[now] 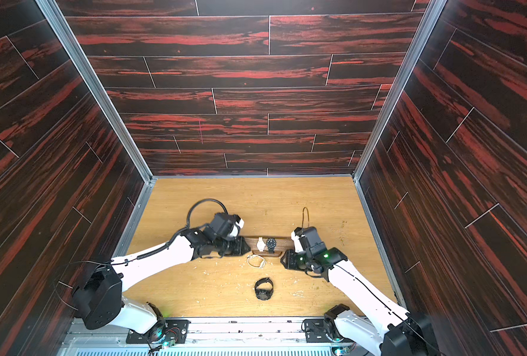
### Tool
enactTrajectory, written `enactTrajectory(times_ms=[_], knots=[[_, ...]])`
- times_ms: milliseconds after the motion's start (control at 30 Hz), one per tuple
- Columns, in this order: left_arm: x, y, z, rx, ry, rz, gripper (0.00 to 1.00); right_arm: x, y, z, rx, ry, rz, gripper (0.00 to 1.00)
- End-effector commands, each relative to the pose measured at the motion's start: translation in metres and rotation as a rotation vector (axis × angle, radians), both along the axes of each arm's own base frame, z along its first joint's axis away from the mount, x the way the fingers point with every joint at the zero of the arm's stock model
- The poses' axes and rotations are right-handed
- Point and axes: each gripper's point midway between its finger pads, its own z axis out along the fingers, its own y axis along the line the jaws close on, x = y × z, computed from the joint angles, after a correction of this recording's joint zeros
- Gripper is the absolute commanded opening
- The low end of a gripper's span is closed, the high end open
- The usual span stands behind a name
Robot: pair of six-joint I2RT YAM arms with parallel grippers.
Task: Place watch on stand
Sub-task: Adjust the watch on the stand, then pick up the watch at the center of the board.
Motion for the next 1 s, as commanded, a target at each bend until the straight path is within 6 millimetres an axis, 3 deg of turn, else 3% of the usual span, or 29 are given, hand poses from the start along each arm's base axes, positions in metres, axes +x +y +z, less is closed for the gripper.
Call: enactTrajectory(times_ms=[0, 267, 733, 967], knots=[[-0.005, -0.013, 0.002, -0.014, -0.046, -0.021, 0.22, -0.004, -0.001, -0.01, 0.006, 0.024, -0.045, 0.44], [-0.013, -0.038, -0.02, -0.01, -0.063, -0.06, 0.26, -0.005, -0.003, -0.008, -0.002, 0.017, -0.044, 0.44], [-0.004, -0.048, -0.049, 0.051, -0.069, -0.083, 0.25, 0.0, -0.003, -0.004, 0.004, 0.027, -0.054, 0.44], [-0.002, -0.053, -0.054, 0.055, -0.07, -0.096, 0.25, 0.003, -0.007, -0.003, 0.056, 0.045, -0.093, 0.44]])
